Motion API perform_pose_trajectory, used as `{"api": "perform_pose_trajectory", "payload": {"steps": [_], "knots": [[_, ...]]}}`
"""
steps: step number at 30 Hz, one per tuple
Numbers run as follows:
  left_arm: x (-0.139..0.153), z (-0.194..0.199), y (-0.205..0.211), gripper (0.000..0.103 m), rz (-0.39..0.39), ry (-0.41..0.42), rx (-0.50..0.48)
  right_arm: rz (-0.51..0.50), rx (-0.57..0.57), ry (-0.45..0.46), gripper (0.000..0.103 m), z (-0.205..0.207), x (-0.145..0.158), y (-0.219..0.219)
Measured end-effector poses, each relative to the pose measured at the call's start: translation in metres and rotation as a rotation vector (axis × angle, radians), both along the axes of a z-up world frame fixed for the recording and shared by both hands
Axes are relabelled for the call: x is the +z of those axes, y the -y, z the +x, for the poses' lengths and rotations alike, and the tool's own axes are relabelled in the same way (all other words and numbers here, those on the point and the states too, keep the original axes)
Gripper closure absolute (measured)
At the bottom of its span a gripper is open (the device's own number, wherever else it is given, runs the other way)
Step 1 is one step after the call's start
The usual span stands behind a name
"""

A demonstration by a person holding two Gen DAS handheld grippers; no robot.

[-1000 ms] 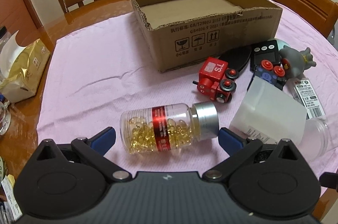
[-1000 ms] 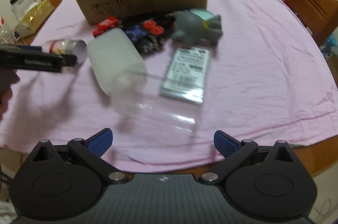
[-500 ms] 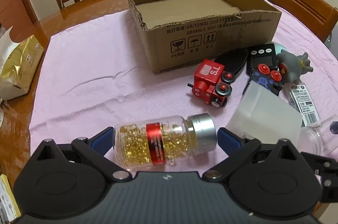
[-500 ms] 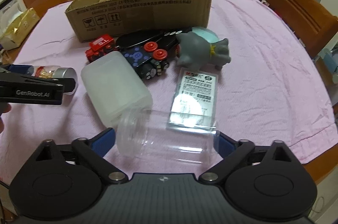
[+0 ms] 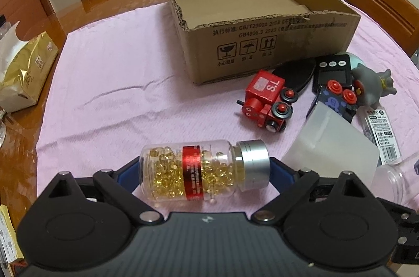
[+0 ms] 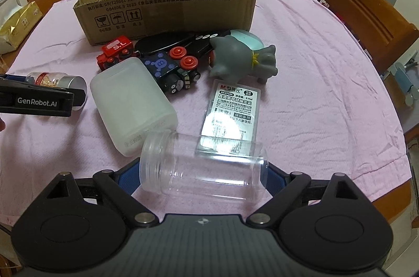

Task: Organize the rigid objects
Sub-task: 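Carry the capsule bottle and clear jar together into the cardboard box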

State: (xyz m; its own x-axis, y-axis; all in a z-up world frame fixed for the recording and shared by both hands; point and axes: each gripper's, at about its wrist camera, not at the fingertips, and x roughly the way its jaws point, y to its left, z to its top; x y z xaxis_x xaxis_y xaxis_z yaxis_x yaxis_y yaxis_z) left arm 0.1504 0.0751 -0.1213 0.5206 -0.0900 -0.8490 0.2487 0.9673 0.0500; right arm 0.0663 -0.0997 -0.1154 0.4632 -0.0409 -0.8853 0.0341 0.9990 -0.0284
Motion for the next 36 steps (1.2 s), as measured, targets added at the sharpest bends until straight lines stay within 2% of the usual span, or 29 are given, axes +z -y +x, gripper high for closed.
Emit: {"api": "perform_pose_trajectory", "payload": {"steps": [12,21,27,36], "knots": [[0.003,0.004,-0.006,0.010,-0.034,-0.044,-0.064,-0.008,0.038,-0.039,0.009,0.004,0.003,0.000],[0.011,0.002,-0.008,0.010,-0.025,-0.078,-0.122,-0.034,0.153,-0.026,0.009,0.011,0.032,0.005],[0.035,0.000,-0.005,0.010,0.000,-0.064,-0.109,0.012,0.281,-0.009,0.009,0.025,0.049,0.023],[0.096,0.004,0.023,0.010,-0.003,-0.027,-0.018,0.056,0.527,0.038,0.009,0.066,0.066,0.054]]}}
